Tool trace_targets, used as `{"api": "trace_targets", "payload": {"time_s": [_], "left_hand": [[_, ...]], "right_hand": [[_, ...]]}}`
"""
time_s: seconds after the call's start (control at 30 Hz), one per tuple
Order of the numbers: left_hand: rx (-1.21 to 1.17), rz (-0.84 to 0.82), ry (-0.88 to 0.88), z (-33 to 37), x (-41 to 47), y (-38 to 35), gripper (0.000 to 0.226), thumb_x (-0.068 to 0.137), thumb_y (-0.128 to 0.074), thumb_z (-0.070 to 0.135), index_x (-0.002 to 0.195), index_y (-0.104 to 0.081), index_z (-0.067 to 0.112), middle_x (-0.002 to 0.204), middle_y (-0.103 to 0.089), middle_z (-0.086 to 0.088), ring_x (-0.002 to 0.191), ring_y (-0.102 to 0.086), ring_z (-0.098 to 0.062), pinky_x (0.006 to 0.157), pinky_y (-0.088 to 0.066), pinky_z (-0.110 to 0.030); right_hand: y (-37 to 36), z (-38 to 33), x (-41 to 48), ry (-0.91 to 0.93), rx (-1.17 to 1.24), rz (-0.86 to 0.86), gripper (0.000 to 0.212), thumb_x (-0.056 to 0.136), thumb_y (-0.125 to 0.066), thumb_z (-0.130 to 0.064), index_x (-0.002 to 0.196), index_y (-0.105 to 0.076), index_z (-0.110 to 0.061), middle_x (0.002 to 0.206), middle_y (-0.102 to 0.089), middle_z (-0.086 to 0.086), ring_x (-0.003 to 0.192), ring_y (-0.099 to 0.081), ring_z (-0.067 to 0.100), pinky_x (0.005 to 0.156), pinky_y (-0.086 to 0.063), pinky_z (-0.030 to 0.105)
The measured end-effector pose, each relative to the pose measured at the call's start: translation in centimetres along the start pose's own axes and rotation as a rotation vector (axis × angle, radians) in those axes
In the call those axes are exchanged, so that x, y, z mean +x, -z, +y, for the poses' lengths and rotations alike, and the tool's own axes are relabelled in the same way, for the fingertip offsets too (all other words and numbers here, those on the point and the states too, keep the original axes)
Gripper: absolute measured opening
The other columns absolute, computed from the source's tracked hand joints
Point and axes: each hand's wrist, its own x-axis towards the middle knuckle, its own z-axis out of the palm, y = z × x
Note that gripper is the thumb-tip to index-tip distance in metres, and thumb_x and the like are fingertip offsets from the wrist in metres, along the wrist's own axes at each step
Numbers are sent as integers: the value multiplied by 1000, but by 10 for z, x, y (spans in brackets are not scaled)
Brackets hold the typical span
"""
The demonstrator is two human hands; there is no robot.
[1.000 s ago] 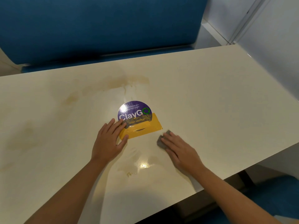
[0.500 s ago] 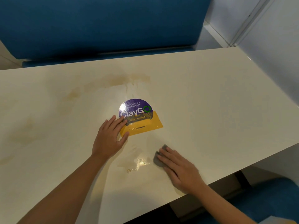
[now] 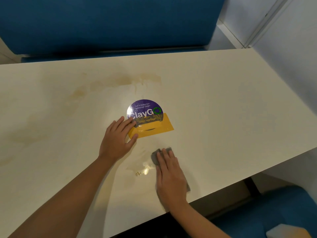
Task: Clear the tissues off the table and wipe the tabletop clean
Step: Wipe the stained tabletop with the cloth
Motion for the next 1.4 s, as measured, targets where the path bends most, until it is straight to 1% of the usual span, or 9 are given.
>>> {"api": "trace_targets", "payload": {"time_s": [0.2,0.4,0.53,0.77,0.93,1.03,1.17,1.33,1.4], "left_hand": [[-51,-79,26,1,-5,5,65,87,-27,54,136,-48,15,143,-44,1,137,-33,-24,113,-18,-38],[73,6,133,-30,-23,20,71,84,-33,59,127,-55,7,136,-52,-6,128,-44,-34,105,-33,-49],[129,-26,192,-36,-29,22,85,86,-12,71,132,-51,10,140,-48,-3,132,-39,-34,107,-30,-48],[101,-12,207,-34,-31,22,88,83,-8,74,135,-47,14,145,-43,1,137,-32,-29,111,-23,-44],[93,-5,214,-34,-31,22,87,83,-9,74,136,-46,16,145,-42,2,138,-30,-27,113,-17,-40],[85,4,217,-35,-30,22,85,84,-12,74,134,-49,15,143,-44,2,136,-33,-27,112,-18,-41],[87,12,209,-35,-29,21,84,85,-14,73,132,-51,15,141,-47,2,134,-36,-28,111,-22,-42],[88,15,208,-35,-29,22,84,85,-14,73,131,-52,14,140,-48,0,133,-37,-29,109,-26,-45],[76,16,206,-35,-29,22,84,85,-14,73,131,-52,14,141,-47,0,134,-37,-29,109,-26,-45]], "right_hand": [[37,51,-5,502,1,-118,39,93,-48,-22,130,-53,-15,141,-45,0,134,-38,15,113,-27,28],[18,45,32,54,-30,144,40,93,-39,-20,126,-56,-6,133,-53,9,131,-39,20,111,-27,28],[-7,0,55,-183,-63,166,45,90,-33,-17,125,-54,0,130,-54,17,123,-50,34,109,-26,34],[6,15,46,502,-23,-69,40,96,-39,-26,131,-52,-10,139,-47,4,133,-37,18,114,-22,29],[2,34,85,202,-76,101,45,100,-25,-23,128,-51,-2,134,-52,14,130,-39,27,112,-21,30],[-12,10,98,79,-189,153,45,96,-24,-15,124,-54,3,126,-57,20,123,-48,38,103,-33,42],[-19,-23,86,287,-177,170,43,85,-38,-11,123,-52,3,123,-59,19,125,-39,34,109,-21,36],[-3,6,68,549,-5,-85,40,99,-34,-27,130,-53,-9,138,-50,4,134,-37,17,111,-28,30],[8,27,75,543,7,-91,39,97,-38,-27,130,-54,-11,139,-48,2,133,-36,13,111,-28,28]]}}
